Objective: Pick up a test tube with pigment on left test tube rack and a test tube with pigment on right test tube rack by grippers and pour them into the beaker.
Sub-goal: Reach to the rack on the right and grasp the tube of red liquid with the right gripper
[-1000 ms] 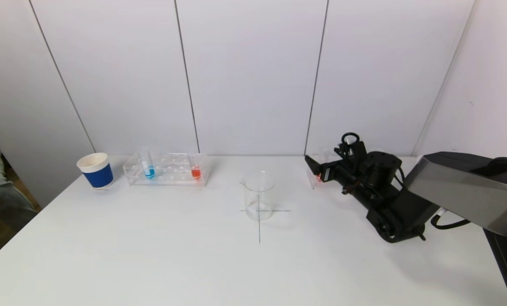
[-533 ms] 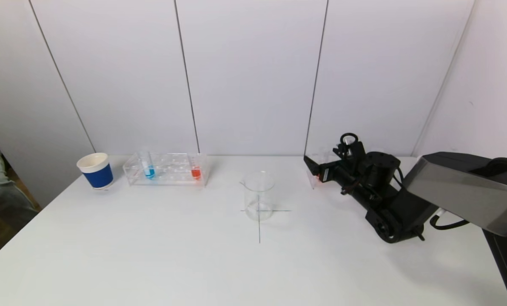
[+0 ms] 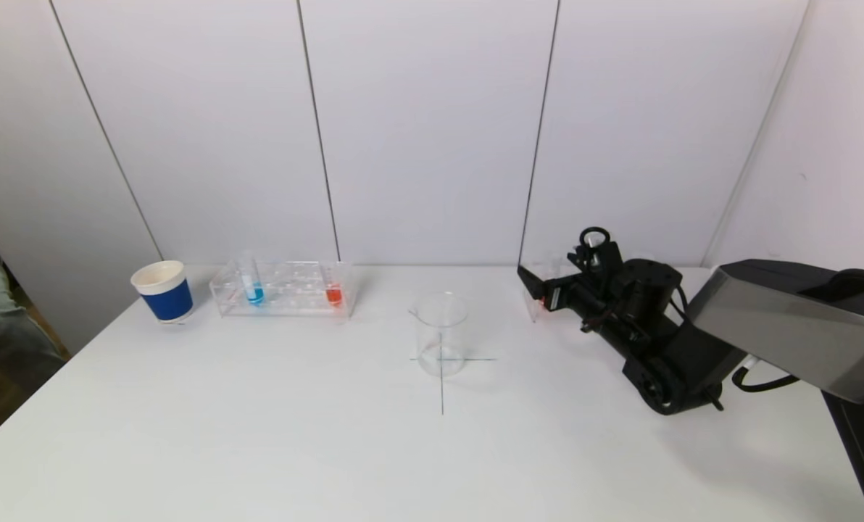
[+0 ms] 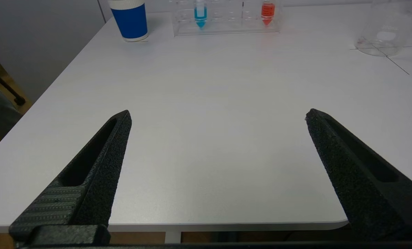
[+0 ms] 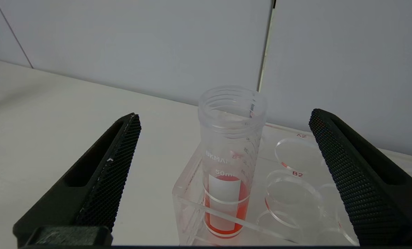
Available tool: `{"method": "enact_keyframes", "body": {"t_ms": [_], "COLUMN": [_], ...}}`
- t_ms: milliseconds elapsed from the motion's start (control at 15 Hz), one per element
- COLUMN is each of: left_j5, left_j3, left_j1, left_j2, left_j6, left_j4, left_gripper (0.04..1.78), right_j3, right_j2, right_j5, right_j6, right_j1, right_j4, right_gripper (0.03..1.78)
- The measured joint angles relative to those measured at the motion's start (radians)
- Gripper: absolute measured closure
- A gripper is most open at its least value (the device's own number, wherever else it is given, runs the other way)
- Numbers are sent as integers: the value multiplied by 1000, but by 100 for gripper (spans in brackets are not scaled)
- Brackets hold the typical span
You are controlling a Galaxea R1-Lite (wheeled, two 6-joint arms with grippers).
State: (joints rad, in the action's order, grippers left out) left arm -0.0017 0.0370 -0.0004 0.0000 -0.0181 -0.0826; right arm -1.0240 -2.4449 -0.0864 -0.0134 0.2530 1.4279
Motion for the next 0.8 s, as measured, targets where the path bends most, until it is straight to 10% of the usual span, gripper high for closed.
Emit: {"method": "enact_keyframes", "body": {"t_ms": [800], "left_j5": [0], "left_j3": [0], "left_j1": [0], "left_j2": [0], "left_j6": [0], "left_j4": [0], "left_gripper": [6], "right_j3": [-6], "right_j2": [-5], "right_j5": [1], "right_j6": [-1], "right_j1": [-5], "right_j4": [0], "right_gripper": [4]}}
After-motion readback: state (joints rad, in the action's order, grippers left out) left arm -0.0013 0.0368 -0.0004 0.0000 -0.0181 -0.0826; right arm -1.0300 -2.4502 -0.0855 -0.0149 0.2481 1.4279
